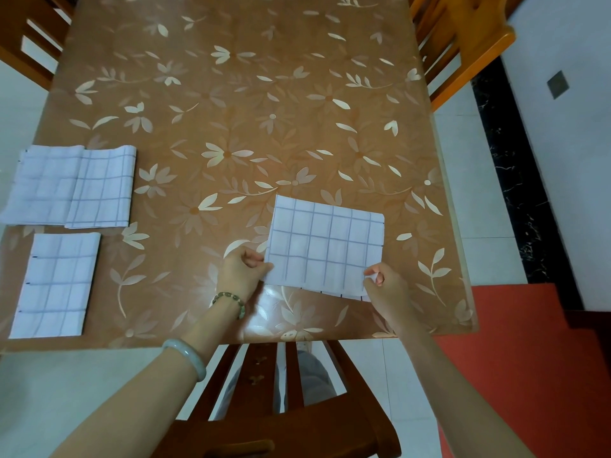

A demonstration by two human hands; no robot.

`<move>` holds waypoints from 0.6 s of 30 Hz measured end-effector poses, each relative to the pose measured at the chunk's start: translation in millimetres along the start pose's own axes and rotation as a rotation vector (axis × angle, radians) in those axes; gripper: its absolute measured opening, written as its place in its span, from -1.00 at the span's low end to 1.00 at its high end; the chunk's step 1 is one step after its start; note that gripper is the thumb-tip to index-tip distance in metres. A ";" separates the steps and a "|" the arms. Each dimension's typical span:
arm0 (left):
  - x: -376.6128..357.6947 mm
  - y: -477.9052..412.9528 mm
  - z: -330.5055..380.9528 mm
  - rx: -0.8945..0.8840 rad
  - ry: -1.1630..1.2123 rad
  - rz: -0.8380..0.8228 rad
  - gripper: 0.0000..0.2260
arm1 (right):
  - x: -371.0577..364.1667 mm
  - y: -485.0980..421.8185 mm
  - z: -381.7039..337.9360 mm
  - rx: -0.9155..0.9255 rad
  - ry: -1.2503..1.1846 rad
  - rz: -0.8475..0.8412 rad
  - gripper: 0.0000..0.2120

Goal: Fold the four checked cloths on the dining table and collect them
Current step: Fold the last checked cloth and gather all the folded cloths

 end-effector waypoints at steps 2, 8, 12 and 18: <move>2.6 -1.3 1.9 -0.028 -0.005 0.018 -0.83 | -0.4 -0.1 0.2 0.002 -0.009 -0.008 -0.88; 7.7 -3.4 11.2 -0.065 -0.130 0.018 -0.85 | -2.0 -0.5 2.5 0.023 0.019 -0.023 -0.88; 5.8 -5.0 8.7 -0.079 -0.185 0.034 -0.84 | -2.4 -0.7 3.3 0.028 0.019 -0.016 -0.88; 2.6 -7.0 3.8 -0.130 -0.188 0.059 -0.83 | -3.4 -3.2 6.2 0.031 0.019 -0.025 -0.86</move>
Point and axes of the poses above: each hand's wrist, its own y-axis away from the middle knuckle, its own x-axis out of the back of the hand, z = x × y, the point moved 1 cm from there along -y, towards the middle knuckle, and after that the axes turned 1 degree about x, right-handed, at the moved point
